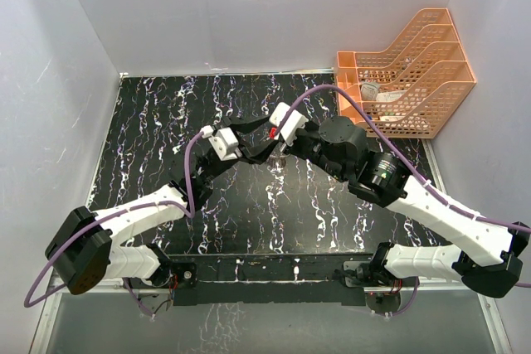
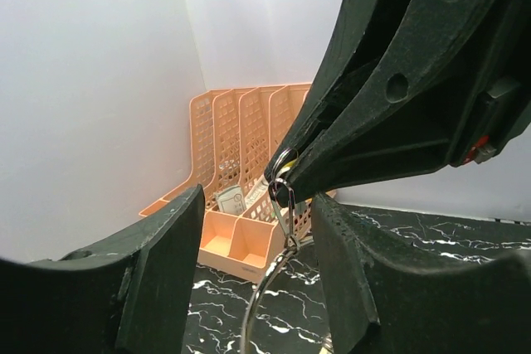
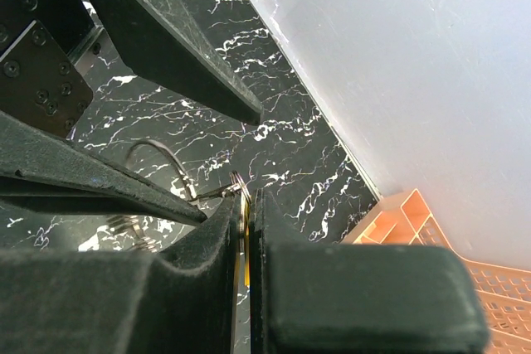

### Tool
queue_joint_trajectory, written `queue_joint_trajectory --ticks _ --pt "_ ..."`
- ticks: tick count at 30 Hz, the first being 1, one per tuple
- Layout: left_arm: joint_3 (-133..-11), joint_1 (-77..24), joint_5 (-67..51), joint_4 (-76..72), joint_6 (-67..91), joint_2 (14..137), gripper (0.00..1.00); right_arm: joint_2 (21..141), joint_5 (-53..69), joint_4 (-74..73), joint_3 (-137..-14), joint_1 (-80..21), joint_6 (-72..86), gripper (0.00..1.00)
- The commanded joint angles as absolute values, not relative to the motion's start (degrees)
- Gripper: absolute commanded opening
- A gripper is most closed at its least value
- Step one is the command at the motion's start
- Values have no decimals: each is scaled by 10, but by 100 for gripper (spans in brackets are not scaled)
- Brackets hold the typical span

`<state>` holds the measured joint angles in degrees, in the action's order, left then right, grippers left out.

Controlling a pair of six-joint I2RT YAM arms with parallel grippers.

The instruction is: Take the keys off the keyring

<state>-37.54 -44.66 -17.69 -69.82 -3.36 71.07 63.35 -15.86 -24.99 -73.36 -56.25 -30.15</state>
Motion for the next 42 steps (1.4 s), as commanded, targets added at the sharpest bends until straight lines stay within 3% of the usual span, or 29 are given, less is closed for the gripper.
queue_joint_trajectory --ticks 1,18,42 --pt "-394 -439 -213 -723 -29 706 51 614 -151 -200 -742 -565 -310 0" --pt "-413 -397 -324 -671 10 717 44 606 -135 -194 -743 -565 -322 0" --pt "-438 -368 -395 -768 114 756 33 606 -134 -187 -732 -565 -322 0"
